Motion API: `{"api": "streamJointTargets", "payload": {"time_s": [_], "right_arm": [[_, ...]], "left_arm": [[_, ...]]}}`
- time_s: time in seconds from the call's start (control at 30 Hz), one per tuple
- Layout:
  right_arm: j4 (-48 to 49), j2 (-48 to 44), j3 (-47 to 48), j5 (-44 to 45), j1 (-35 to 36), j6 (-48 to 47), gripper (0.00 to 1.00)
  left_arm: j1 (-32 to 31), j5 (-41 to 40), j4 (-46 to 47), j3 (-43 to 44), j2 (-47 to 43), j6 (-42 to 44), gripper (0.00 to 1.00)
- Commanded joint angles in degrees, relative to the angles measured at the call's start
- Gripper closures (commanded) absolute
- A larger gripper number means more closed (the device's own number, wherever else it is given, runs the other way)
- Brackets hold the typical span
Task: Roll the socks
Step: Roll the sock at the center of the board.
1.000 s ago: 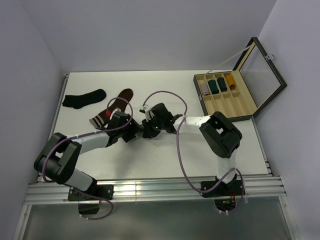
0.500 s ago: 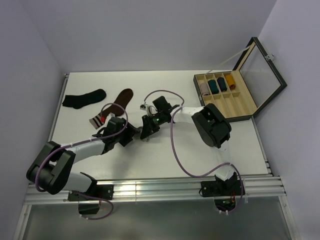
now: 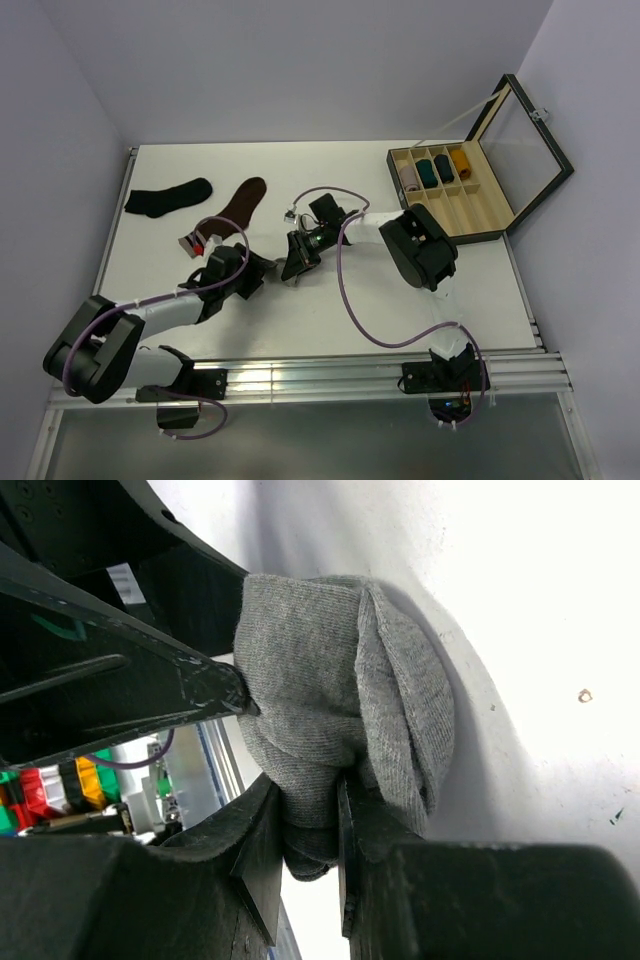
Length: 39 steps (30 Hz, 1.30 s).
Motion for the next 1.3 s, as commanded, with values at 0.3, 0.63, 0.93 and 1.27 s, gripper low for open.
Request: {"api": "streamJointTargets", "payload": {"time_s": [0.3, 0.63, 0.93, 1.27], "right_arm": [[-3.1, 4.4, -4.0, 5.7, 0.0, 3.7, 0.98], [1.1, -11.7, -11.6, 18.8, 1.5, -1.0, 0.56], [8.0, -28.2, -20.2, 46.2, 8.2, -7.6, 0.40], [20.0, -34.0, -26.0, 61.2, 19.9, -19.2, 0.36]], "left_arm": [[-3.3, -0.9, -2.0, 2.3, 9.1, -1.3, 0.54], [-3.6, -1.0, -11.9, 8.2, 13.9, 1.7, 0.98], [-3.6, -0.9, -17.6, 12.3, 14.4, 5.7, 1.00], [-3.6, 0.6, -18.1, 13.9, 15.5, 6.8, 1.00]]}}
